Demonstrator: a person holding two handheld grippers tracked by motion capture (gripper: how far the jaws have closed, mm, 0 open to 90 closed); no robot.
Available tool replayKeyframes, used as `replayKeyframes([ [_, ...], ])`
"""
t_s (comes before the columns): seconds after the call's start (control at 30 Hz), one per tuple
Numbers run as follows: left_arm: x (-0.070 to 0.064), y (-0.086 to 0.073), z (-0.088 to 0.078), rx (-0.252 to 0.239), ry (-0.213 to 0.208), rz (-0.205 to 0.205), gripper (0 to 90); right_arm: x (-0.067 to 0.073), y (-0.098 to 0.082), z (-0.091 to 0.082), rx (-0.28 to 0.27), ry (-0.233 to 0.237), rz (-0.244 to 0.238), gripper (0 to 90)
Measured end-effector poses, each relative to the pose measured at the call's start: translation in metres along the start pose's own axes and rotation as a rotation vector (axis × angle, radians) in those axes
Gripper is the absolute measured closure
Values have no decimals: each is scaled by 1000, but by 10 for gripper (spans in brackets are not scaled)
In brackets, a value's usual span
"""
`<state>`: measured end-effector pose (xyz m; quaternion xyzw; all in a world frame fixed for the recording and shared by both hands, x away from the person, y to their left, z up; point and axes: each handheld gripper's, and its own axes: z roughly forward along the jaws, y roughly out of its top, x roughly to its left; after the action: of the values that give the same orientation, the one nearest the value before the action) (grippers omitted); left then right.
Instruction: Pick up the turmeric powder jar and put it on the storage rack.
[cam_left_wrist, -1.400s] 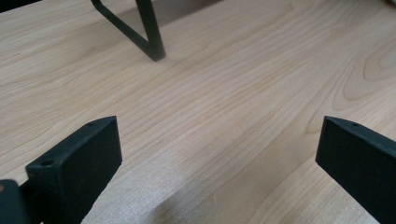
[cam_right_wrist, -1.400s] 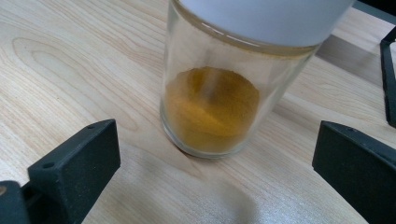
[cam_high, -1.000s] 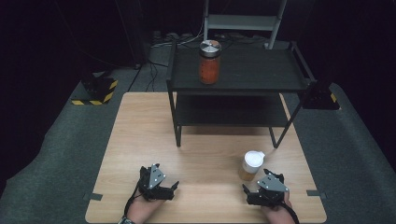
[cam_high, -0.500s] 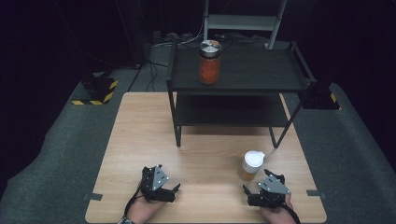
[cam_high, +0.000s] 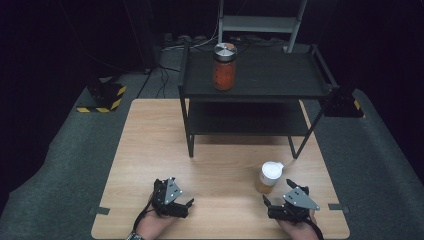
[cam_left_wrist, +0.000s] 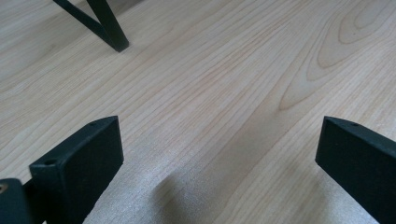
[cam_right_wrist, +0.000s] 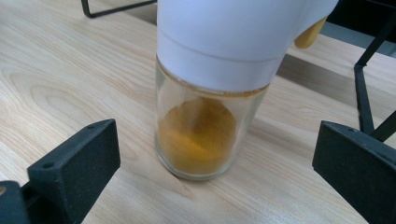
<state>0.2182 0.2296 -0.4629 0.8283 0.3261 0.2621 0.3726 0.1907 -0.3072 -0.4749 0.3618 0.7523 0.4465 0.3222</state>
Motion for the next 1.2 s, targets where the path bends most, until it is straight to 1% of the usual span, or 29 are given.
replayKeyframes([
  [0.1, -1, 1, 0, 4, -3, 9, 11, -1, 1, 0, -13, 7, 3, 0],
  [0.3, 0, 1, 0, 6, -5, 8, 11, -1, 5, 2, -23, 22, -2, 0],
  [0.4, 1, 1, 0, 4, -10, 3, 11, -2, 7, 4, -30, 32, 13, 0],
  [0.53, 3, -1, 0, -4, -17, 4, 11, -3, 9, 7, -34, 36, 20, 13],
  [0.63, 4, -1, -1, -7, -22, 4, 11, -8, 10, 13, -34, 42, 55, 42],
  [0.73, 5, -2, -1, -10, -28, 3, 11, -10, 10, 15, -29, 43, 62, 62],
  [0.77, 5, -2, -1, -10, -28, 1, 11, -13, 10, 17, -33, 48, 77, 89],
  [0.8, 5, -2, -1, -11, -29, -1, 11, -13, 10, 17, -33, 48, 77, 89],
  [0.83, 5, -2, -1, -12, -30, -3, 11, -15, 9, 19, -35, 56, 94, 109],
  [0.9, 5, -2, -1, -12, -31, -5, 11, -17, 9, 20, -41, 62, 99, 140],
  [1.13, 5, -2, -1, -9, -28, -1, 11, -19, 14, 28, -36, 74, 120, 198],
  [1.17, 5, -2, -1, -10, -28, 1, 11, -19, 14, 29, -40, 78, 123, 224],
  [1.2, 5, -2, -1, -10, -28, 1, 11, -19, 14, 29, -40, 78, 123, 224],
])
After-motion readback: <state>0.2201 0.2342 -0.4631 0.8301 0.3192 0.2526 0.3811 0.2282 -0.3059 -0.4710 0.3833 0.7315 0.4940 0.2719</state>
